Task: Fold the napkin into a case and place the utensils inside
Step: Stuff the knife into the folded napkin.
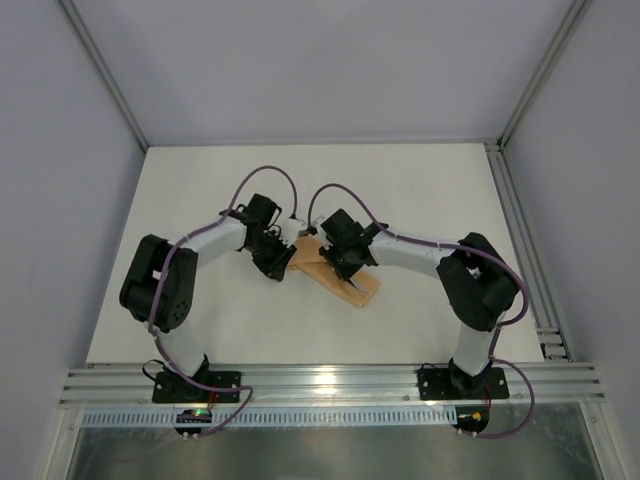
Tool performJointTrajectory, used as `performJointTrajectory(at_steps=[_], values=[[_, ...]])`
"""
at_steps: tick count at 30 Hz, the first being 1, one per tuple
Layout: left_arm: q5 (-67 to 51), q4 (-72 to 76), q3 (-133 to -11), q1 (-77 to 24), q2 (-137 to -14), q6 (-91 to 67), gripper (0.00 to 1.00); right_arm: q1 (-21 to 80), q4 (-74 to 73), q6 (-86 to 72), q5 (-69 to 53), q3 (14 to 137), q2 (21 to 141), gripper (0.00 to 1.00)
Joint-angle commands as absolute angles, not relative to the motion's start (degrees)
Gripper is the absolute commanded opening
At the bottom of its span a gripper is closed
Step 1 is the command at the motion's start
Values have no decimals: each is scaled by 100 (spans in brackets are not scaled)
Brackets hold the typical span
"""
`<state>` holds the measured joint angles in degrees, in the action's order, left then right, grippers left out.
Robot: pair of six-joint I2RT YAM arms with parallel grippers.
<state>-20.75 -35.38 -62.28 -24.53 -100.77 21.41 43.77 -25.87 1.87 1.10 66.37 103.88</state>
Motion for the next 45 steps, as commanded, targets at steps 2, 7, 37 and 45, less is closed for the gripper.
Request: performJointTrajectory(at_steps=[2, 7, 37, 45], values=[[-2864, -3674, -6617, -2172, -9747, 2153, 34, 4421, -2443, 360, 114, 6917, 10459, 25], [-3375, -3648, -6987, -1724, -9800, 1802, 38, 4421, -2452, 404, 79, 7040, 10520, 25], [-3155, -3146, -8262, -1828, -11382, 1354, 25, 4421, -2435, 984, 140, 8015, 11250, 25], [-2708, -3138, -8139, -1819, -11233, 1433, 28, 4421, -2557, 1090, 430, 8007, 11171, 37]])
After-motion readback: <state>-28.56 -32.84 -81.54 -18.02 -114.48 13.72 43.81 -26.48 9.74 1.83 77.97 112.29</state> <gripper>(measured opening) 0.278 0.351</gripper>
